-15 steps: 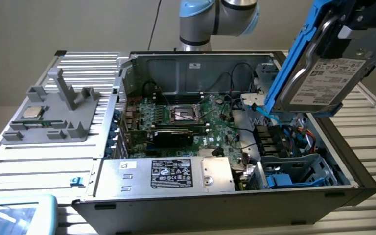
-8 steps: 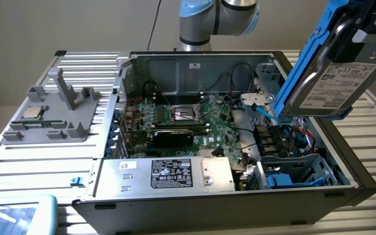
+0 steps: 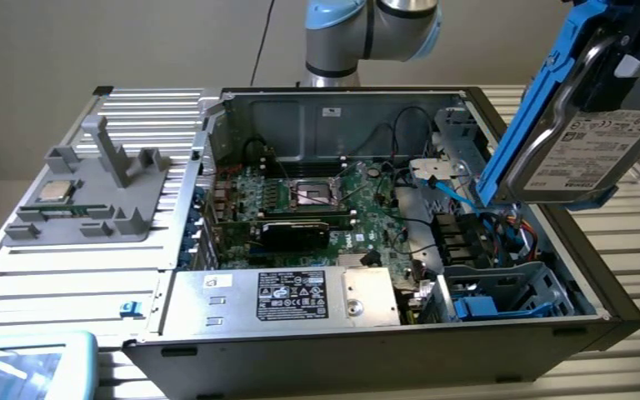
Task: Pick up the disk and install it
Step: 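Pick up the disk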
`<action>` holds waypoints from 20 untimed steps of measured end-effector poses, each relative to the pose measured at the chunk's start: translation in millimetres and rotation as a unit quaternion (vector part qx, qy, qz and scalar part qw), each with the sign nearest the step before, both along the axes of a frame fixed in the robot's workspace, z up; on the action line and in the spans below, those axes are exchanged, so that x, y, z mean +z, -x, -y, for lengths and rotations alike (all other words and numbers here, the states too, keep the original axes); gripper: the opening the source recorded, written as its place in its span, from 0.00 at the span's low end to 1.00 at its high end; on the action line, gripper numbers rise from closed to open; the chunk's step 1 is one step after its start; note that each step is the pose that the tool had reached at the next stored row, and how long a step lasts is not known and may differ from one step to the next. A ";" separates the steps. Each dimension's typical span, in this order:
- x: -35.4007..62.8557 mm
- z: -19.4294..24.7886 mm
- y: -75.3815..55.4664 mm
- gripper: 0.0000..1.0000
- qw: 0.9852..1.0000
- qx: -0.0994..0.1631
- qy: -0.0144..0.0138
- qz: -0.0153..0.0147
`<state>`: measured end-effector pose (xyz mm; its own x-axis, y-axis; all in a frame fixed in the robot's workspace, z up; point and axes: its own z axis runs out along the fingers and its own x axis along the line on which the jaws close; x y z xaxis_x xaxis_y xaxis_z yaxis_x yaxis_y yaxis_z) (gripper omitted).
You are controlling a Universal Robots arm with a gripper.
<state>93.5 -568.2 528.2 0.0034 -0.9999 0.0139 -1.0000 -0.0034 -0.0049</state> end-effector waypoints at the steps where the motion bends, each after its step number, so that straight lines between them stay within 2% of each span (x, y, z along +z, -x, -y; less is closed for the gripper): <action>1: 0.0 0.6 0.0 0.37 1.000 0.000 0.000 0.001; 5: -0.1 4.2 0.1 0.37 1.000 -0.001 0.002 0.003; 8: -0.1 6.2 0.1 0.37 1.000 -0.001 0.004 0.004; 12: 0.0 9.9 -0.1 0.37 1.000 -0.001 0.004 0.004; 16: 0.0 15.5 -0.5 0.37 1.000 -0.001 0.004 0.004; 20: -0.1 16.4 -0.6 0.37 1.000 -0.001 0.004 0.004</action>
<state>94.1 -584.7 528.2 0.0014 -0.9998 0.0217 -0.9999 -0.0016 -0.0121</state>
